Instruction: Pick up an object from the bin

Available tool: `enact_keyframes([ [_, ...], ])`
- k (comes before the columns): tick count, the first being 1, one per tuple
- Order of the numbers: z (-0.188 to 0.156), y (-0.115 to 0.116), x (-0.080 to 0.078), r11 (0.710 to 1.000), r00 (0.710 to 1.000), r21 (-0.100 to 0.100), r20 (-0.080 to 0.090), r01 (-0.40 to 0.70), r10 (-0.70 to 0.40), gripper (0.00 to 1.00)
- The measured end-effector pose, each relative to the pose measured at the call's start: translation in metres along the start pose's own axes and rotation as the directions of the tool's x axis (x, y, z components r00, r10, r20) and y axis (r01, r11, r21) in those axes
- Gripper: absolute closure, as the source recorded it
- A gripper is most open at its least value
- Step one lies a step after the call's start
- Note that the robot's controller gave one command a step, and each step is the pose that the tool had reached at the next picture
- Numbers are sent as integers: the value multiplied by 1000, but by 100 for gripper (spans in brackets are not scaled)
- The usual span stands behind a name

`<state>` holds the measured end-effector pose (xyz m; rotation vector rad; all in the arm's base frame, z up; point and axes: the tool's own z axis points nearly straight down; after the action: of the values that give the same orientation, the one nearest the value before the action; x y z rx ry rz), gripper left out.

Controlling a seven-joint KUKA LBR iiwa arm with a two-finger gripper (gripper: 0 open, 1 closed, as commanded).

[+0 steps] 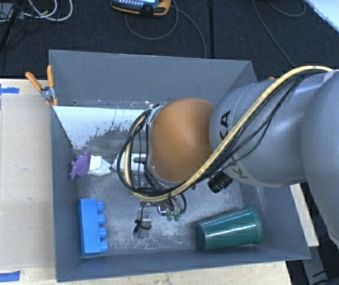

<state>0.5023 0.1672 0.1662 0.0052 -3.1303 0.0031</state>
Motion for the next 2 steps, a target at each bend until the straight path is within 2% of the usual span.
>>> enact_keyframes([
  [1, -4, -1, -2, 1000, 1000, -2, 8, -4, 4, 0],
  [2, -1, -28, 18, 1000, 1000, -2, 3, 20, -20, 0],
])
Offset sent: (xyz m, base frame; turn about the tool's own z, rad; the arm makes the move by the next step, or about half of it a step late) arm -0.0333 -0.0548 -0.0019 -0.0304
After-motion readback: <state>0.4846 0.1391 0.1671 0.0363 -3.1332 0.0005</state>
